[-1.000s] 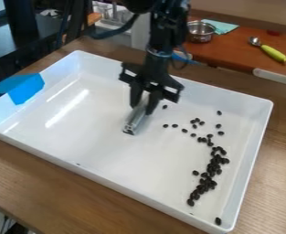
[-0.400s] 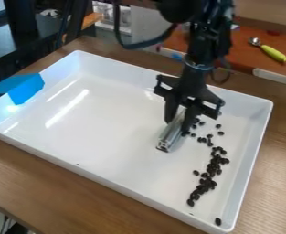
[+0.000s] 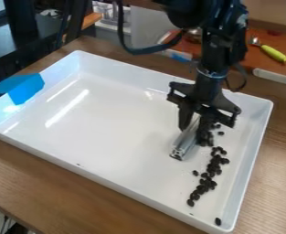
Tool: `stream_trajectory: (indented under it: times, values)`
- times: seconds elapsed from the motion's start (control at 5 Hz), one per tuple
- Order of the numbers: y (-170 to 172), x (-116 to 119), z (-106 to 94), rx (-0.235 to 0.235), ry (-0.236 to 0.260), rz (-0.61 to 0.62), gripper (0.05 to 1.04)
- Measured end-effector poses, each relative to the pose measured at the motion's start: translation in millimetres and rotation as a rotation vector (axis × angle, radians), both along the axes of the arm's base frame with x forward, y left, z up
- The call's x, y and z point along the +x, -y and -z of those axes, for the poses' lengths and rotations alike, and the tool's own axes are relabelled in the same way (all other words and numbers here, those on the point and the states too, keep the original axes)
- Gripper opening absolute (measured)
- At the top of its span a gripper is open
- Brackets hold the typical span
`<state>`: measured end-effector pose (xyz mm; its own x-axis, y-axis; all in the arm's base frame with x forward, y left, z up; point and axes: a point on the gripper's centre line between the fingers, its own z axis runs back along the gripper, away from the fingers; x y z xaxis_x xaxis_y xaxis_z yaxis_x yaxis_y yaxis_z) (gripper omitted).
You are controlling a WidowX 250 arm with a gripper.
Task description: Sweep into pile
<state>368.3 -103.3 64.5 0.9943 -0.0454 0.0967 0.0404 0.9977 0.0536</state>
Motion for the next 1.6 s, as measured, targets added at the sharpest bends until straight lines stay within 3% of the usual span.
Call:
stream_trajectory:
  times: [0.4,0.6,0.8,1.0,1.2,1.4,1.6]
  values:
    - [29,-16,-3.3,-0.069,-0.052,0.022,0.350]
    - [34,-21,-14.2,-0.088,-0.051,0.034,0.350]
    - [17,-17,-43.1,-0.097,0.032,0.016,0.349]
    - [-30,-17,-60.4,-0.079,0.061,-0.035,0.350]
    - [-75,-20,-66.2,-0.028,0.074,-0.026,0.350]
    - [-115,-31,-46.4,-0.002,0.038,0.012,0.350]
    - [-156,-48,-35.1,0.048,0.048,0.041,0.349]
